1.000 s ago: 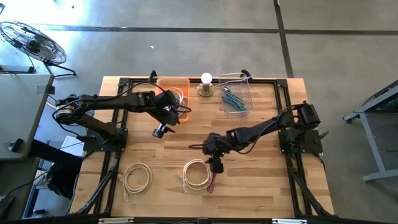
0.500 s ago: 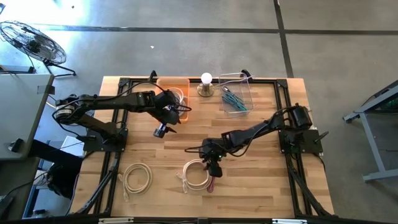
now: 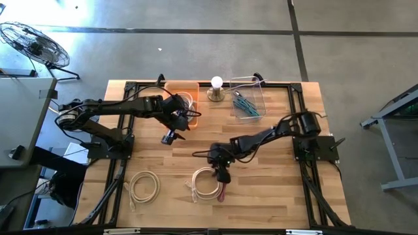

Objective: Pick & Place USB Port
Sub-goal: Put the right light brown HDMI cable into the orange bin

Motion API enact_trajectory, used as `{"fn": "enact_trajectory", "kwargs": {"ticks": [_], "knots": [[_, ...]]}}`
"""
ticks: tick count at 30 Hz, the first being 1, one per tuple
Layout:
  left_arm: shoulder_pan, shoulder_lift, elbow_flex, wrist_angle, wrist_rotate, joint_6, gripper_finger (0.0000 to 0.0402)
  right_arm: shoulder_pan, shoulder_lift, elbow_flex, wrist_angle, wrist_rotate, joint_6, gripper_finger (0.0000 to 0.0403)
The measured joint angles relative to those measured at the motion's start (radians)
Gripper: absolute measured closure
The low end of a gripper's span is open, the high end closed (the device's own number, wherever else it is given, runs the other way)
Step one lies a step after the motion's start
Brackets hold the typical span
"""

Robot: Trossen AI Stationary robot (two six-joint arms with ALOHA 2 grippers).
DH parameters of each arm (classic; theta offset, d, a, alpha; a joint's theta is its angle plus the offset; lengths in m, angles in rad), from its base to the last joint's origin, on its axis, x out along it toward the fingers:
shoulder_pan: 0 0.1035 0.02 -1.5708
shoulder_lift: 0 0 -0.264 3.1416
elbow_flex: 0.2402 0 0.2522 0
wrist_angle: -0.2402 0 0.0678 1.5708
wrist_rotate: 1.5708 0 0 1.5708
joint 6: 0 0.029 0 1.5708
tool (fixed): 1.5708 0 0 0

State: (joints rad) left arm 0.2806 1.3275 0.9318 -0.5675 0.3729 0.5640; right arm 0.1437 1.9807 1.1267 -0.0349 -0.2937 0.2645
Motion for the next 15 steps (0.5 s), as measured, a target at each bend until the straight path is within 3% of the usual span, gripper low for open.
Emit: {"fn": "enact_trajectory", "kwargs": {"ticks": [8, 12, 15], "knots": [[0.0, 0.0, 0.0, 0.023, 0.004, -0.001, 0.0173, -0.01, 0.073, 0.002, 0.128, -0.107, 0.016, 0.0227], [-0.022, 0.0, 0.0, 0.053, 0.012, -0.011, 0.0173, -0.02, 0.075, 0.002, 0.128, -0.098, 0.0, 0.0277], [-0.059, 0.0, 0.0, 0.08, 0.013, -0.011, 0.0173, -0.028, 0.077, 0.002, 0.119, -0.077, -0.003, 0.0344]]}}
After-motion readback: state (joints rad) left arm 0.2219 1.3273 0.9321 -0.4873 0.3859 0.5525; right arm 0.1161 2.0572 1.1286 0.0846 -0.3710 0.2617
